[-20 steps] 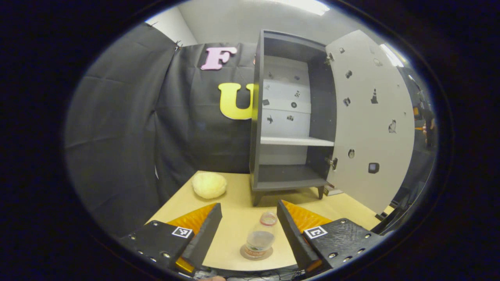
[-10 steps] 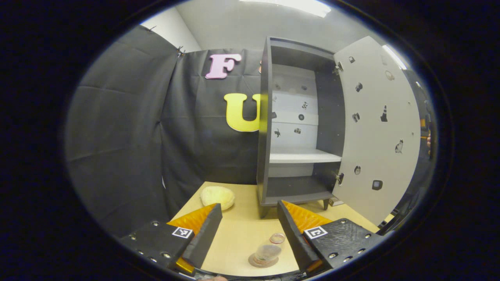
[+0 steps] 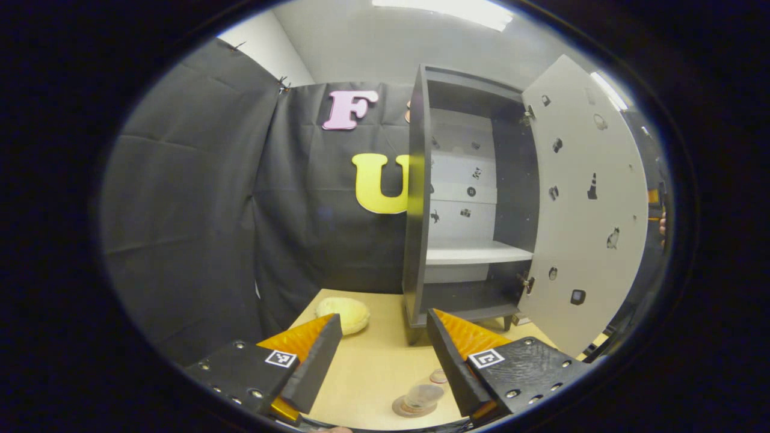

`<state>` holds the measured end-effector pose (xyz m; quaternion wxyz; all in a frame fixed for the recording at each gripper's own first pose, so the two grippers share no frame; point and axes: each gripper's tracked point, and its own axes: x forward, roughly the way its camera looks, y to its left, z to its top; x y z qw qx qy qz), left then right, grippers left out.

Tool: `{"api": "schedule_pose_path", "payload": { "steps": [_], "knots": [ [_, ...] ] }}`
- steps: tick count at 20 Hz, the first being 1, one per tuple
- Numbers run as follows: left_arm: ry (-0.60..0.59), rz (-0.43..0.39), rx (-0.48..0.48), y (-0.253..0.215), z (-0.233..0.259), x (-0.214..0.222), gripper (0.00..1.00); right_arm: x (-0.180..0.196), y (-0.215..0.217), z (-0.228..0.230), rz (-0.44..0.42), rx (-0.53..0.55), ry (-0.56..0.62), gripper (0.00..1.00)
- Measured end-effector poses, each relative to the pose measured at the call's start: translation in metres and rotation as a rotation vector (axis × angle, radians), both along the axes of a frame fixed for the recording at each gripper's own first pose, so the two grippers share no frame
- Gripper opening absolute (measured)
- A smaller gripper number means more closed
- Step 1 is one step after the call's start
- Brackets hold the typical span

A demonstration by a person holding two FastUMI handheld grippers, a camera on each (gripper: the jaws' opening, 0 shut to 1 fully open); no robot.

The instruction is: Open the cabinet door with the right hand, grasp the bottle in the cabinet with the left hand and place it on the coaster, then close the cabinet door with the right hand.

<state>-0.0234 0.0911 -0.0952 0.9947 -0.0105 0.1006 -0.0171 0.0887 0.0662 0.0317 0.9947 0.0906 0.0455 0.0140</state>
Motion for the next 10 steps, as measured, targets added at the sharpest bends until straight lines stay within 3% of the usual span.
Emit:
{"api": "schedule_pose_path", "payload": {
  "steps": [7,10],
  "knots": [
    [-0.016,0.047,-0.001,0.006,0.001,-0.005,0.85,0.004,0.056,-0.013,0.099,0.186,0.065,0.96],
    [-0.024,0.073,0.006,0.007,0.001,-0.009,0.85,0.01,0.066,-0.001,0.109,0.139,0.04,0.96]
  ]
}}
